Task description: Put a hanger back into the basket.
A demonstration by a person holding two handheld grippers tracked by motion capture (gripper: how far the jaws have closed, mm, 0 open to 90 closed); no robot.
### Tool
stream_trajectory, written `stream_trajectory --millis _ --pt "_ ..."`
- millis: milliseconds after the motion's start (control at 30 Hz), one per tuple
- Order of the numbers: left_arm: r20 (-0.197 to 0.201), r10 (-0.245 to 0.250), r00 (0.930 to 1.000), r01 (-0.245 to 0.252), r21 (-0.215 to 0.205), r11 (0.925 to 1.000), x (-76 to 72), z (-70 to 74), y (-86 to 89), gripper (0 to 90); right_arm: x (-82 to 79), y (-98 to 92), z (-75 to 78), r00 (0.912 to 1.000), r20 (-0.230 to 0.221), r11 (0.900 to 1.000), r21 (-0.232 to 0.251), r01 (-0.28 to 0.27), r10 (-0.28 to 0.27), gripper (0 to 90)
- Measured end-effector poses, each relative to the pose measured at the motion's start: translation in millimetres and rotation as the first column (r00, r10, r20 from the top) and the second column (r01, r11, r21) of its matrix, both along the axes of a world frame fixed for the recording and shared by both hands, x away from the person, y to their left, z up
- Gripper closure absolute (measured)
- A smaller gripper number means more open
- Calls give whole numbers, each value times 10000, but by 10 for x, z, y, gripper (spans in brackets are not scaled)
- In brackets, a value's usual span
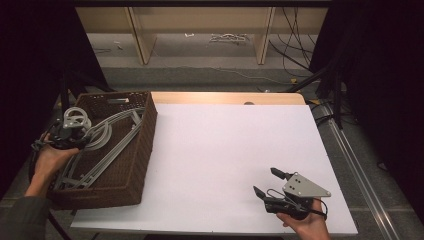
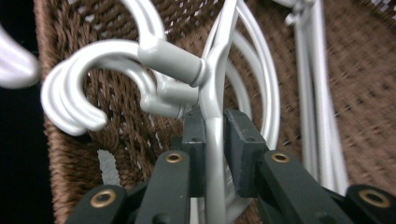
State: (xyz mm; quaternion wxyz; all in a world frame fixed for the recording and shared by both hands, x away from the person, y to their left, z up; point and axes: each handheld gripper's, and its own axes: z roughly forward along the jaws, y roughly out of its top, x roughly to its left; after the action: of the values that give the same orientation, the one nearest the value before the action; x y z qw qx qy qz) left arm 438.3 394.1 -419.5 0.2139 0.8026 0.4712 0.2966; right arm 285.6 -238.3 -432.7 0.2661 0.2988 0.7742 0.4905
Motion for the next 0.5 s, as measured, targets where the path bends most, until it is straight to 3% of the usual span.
stream_trajectory --millis 133,233,300,367,400,433,467,500 --pt "-40 312 9995 -314 -404 9987 29 -63 29 738 0 -8 3 10000 -4 10000 14 46 -46 238" --pt "97 627 9980 -623 -416 9972 6 -50 38 612 -1 -15 6 10000 -54 10000 -23 23 -24 237" --pt "142 820 9965 -812 -489 9955 -25 -24 45 586 1 -11 0 10000 26 10000 -12 41 -41 238" --pt "276 1320 9909 -1303 -589 9897 -69 16 39 539 -1 -9 1 10000 -1 10000 1 48 -48 238" --pt "560 1719 9835 -1670 -839 9824 -110 57 17 502 -1 -10 2 10000 5 10000 3 51 -51 238" --pt "712 1680 9832 -1614 -903 9828 -129 86 9 465 -1 -9 3 10000 7 10000 10 59 -59 238" --pt "818 1684 9823 -1564 -1355 9784 -170 130 -24 449 -1 -8 3 10000 21 10000 7 56 -56 238" --pt "861 1647 9826 -1505 -1510 9770 -188 157 -41 427 0 -7 3 10000 39 10000 -1 63 -63 238"
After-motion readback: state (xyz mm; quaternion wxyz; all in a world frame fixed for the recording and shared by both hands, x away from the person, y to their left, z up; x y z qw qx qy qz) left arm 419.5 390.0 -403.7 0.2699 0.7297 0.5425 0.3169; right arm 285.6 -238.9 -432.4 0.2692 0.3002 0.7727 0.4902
